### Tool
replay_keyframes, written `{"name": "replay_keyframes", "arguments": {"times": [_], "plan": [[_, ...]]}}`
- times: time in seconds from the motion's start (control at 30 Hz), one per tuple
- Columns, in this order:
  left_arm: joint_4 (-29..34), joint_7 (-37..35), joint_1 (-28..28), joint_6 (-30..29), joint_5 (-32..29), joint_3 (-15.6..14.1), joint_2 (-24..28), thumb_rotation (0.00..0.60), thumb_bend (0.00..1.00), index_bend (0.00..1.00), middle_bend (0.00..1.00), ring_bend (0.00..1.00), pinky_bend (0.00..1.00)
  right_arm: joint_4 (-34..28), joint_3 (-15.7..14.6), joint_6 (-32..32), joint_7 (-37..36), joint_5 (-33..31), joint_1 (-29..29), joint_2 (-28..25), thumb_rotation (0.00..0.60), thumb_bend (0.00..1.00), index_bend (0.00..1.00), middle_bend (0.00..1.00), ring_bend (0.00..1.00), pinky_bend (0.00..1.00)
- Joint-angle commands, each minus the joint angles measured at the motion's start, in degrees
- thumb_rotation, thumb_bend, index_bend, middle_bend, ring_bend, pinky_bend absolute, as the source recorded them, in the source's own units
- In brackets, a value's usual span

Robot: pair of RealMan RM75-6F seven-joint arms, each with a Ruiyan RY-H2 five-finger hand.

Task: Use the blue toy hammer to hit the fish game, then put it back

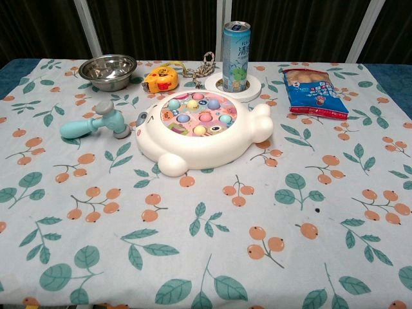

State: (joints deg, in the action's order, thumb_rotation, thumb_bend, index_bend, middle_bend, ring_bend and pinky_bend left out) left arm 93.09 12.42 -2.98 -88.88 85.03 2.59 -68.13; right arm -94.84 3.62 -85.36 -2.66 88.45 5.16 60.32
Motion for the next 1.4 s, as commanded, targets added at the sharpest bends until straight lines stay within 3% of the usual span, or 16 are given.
{"name": "replay_keyframes", "arguments": {"times": [0.03, 0.27, 0.47, 0.6, 0.73, 1.0, 1.2, 1.4], "plan": [[0.25, 0.26, -0.12, 0.36, -0.15, -0.06, 0.11, 0.600, 0.15, 0.06, 0.02, 0.00, 0.00, 0.07, -0.08, 0.28, -0.08, -0.03, 0.12, 0.04, 0.600, 0.09, 0.00, 0.00, 0.00, 0.00], [0.47, 1.06, -0.74, 0.97, 0.29, 0.12, 0.36, 0.600, 0.15, 0.06, 0.02, 0.00, 0.00, 0.27, -0.01, -0.10, -0.26, 0.10, 0.04, 0.00, 0.600, 0.09, 0.00, 0.00, 0.00, 0.00], [0.29, -0.25, -5.31, 5.98, 1.53, 1.80, 2.75, 0.600, 0.15, 0.06, 0.02, 0.00, 0.00, 0.44, 0.04, -0.68, -0.33, 0.52, -0.06, -0.02, 0.600, 0.09, 0.00, 0.00, 0.00, 0.00], [0.08, -6.70, -11.30, 12.92, 0.51, 4.96, 3.77, 0.600, 0.15, 0.10, 0.06, 0.00, 0.01, 0.39, 0.03, -0.72, -0.38, 0.79, 0.03, -0.05, 0.600, 0.09, 0.00, 0.00, 0.00, 0.00], [-2.74, -13.62, -18.09, 22.54, -2.27, 7.63, 3.08, 0.600, 0.18, 0.16, 0.16, 0.03, 0.11, 0.40, -0.07, -1.04, -0.31, 1.06, -0.11, -0.19, 0.600, 0.09, 0.00, 0.00, 0.00, 0.00], [-7.97, -16.13, -28.59, 36.78, -8.40, 10.23, -1.99, 0.600, 0.22, 0.24, 0.22, 0.08, 0.15, 0.25, 0.00, -0.57, -0.20, 0.05, -0.23, -0.43, 0.600, 0.09, 0.00, 0.00, 0.00, 0.00], [-11.31, -15.03, -31.02, 38.79, -12.87, 10.37, -7.33, 0.600, 0.29, 0.29, 0.25, 0.14, 0.20, 0.38, 0.20, 0.46, -0.59, -0.85, 0.11, -0.61, 0.600, 0.09, 0.00, 0.00, 0.00, 0.00], [-10.94, -10.28, -31.21, 38.27, -15.93, 8.59, -10.42, 0.600, 0.30, 0.29, 0.27, 0.15, 0.21, 0.64, 0.25, 1.35, -0.94, -1.18, 0.53, -0.59, 0.600, 0.09, 0.00, 0.00, 0.00, 0.00]]}}
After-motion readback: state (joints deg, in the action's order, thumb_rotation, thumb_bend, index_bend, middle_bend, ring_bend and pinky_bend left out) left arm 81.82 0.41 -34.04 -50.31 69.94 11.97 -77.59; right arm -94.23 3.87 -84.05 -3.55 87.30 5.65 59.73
